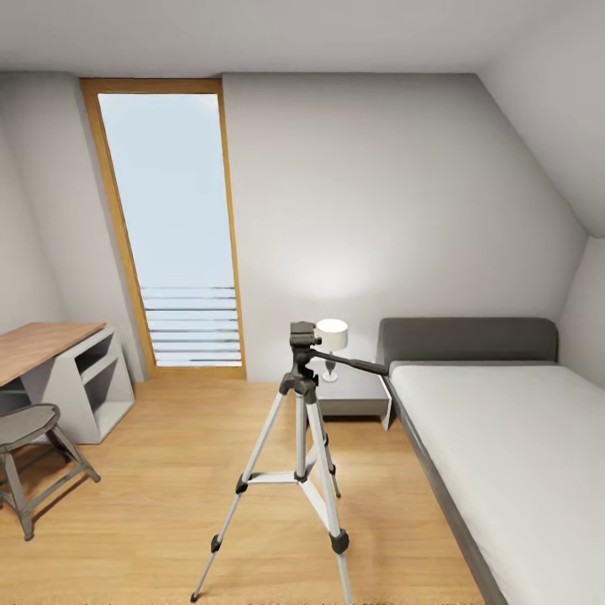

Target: Attach the digital camera to the camera tripod in the bedroom.

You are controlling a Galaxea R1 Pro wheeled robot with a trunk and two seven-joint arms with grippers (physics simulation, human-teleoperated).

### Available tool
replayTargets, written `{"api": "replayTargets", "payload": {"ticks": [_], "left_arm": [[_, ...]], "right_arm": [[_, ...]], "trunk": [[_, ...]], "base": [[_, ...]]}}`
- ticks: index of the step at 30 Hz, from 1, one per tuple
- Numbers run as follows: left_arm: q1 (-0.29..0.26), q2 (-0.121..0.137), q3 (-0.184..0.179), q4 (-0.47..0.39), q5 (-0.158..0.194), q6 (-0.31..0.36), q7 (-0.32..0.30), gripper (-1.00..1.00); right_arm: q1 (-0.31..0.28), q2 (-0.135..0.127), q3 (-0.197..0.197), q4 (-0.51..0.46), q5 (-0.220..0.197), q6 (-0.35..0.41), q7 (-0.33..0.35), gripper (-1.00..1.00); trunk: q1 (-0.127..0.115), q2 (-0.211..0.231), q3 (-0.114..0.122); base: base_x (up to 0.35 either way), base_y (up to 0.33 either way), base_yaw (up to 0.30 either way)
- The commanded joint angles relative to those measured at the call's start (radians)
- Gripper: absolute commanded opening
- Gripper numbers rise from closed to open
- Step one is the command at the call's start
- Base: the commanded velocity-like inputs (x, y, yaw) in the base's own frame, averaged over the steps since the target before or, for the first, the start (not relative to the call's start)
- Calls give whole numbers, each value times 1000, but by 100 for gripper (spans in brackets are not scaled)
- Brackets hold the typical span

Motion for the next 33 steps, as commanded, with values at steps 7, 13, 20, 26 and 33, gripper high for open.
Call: {"api": "replayTargets", "payload": {"ticks": [7,13,20,26,33], "left_arm": [[0,2,-9,-1,8,0,3,-100],[0,13,-9,1,8,15,3,-100],[0,21,-15,0,0,69,1,-100],[0,46,-18,-2,-4,149,-3,-100],[0,55,-19,-3,-4,161,-5,-100]], "right_arm": [[0,0,-2,1,7,-3,3,100],[0,-1,-2,6,7,-2,3,100],[0,1,-2,56,7,-6,3,100],[0,1,-3,72,6,-6,3,100],[0,1,-3,73,6,-6,3,100]], "trunk": [[0,-1,-12],[0,-1,-22],[0,-1,-33],[0,-1,-43],[0,-1,-54]], "base": [[0,0,0],[0,0,0],[0,0,0],[0,0,0],[0,0,0]]}}
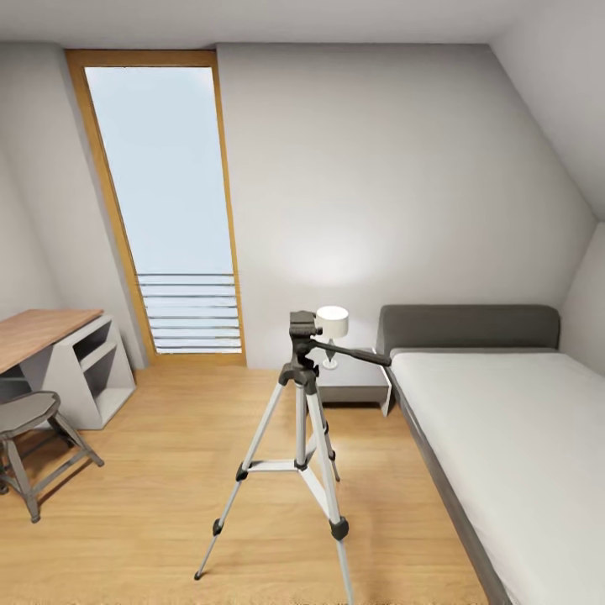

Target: Attach the digital camera to the camera tripod in the bedroom.

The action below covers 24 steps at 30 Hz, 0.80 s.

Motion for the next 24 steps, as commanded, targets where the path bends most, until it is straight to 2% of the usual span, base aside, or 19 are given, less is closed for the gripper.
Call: {"api": "replayTargets", "payload": {"ticks": [1,2,4,5,10,15,24], "left_arm": [[0,0,-9,-1,6,4,3,-100],[0,0,-9,-1,6,4,3,-100],[0,18,-9,-3,6,24,-9,-100],[0,33,-11,-4,5,40,-71,-100],[0,51,-13,-4,5,57,-146,-100],[0,57,-13,-4,5,62,-173,-100],[0,59,-13,-4,4,57,-183,-100]], "right_arm": [[0,0,-3,1,7,-3,2,100],[0,0,-3,1,7,-3,2,100],[0,0,-3,2,6,-3,2,100],[0,-1,-3,3,6,-3,3,100],[0,-1,-3,5,6,-3,3,100],[0,-1,-3,5,6,-3,2,100],[0,-1,-3,5,6,-2,2,100]], "trunk": [[0,-1,-2],[0,-1,-4],[0,-1,-7],[0,-1,-9],[0,-1,-17],[0,-1,-25],[0,-1,-39]], "base": [[0,0,0],[0,0,0],[0,0,0],[0,0,0],[0,0,0],[0,0,0],[0,0,0]]}}
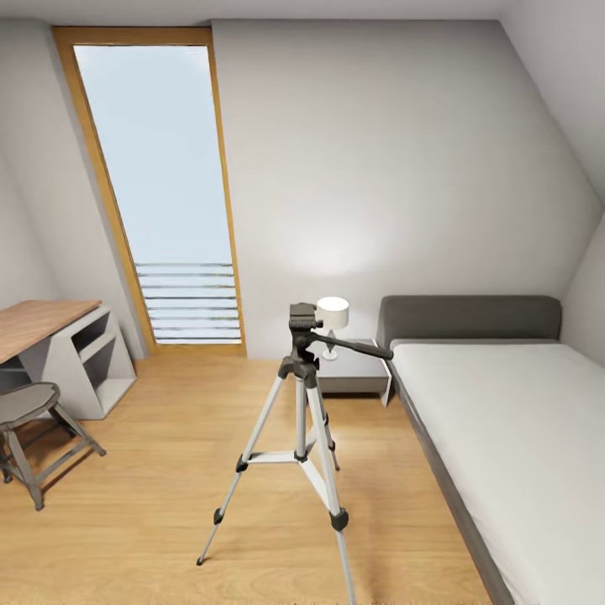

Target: Attach the digital camera to the camera tripod in the bedroom.

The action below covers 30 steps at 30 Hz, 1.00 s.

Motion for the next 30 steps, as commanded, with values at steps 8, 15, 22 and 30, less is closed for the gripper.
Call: {"api": "replayTargets", "payload": {"ticks": [8,15,22,30], "left_arm": [[-1,0,-8,0,9,-3,-9,-100],[-1,-1,-8,0,9,-6,-10,-100],[-1,-2,-9,0,9,-24,-9,-100],[-1,-4,-7,0,9,-83,-9,-100]], "right_arm": [[-1,0,-3,1,7,-3,2,100],[-1,0,-3,1,7,-3,2,100],[-1,0,-3,1,7,-3,2,100],[-1,1,-3,1,7,-3,2,100]], "trunk": [[1,-2,-15],[1,-2,-27],[1,-2,-38],[1,-2,-51]], "base": [[0,0,0],[0,0,0],[0,0,0],[0,0,0]]}}
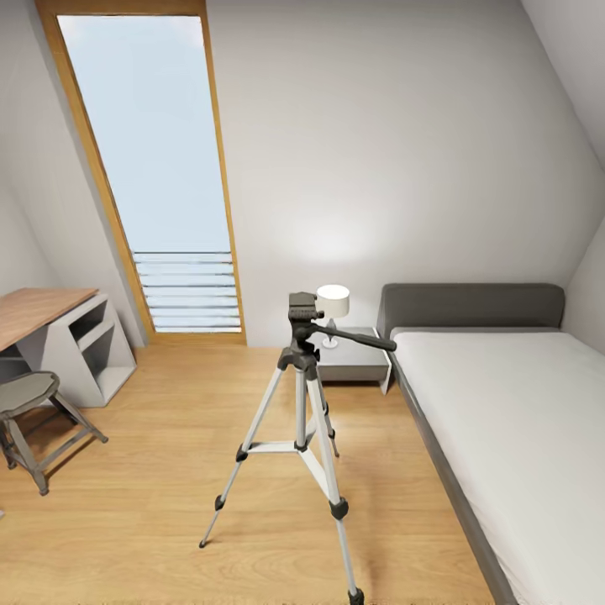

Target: Attach the digital camera to the camera tripod in the bedroom.

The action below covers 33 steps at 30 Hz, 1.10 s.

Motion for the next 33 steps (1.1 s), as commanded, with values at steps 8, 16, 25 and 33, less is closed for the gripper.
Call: {"api": "replayTargets", "payload": {"ticks": [8,16,25,33], "left_arm": [[-1,0,-7,1,11,-6,-5,-100],[-1,0,-7,1,12,-9,-4,-100],[-1,0,-7,1,12,-9,-4,-100],[-1,0,-7,1,12,-10,-5,-100]], "right_arm": [[-1,0,-3,1,7,-3,2,100],[-1,-1,-3,1,7,-3,2,100],[-1,-1,-3,1,8,-3,2,100],[-1,-1,-3,1,7,-3,3,100]], "trunk": [[1,-2,-15],[1,-2,-28],[1,-2,-43],[1,-2,-56]], "base": [[0,0,0],[0,0,0],[0,0,0],[0,0,0]]}}
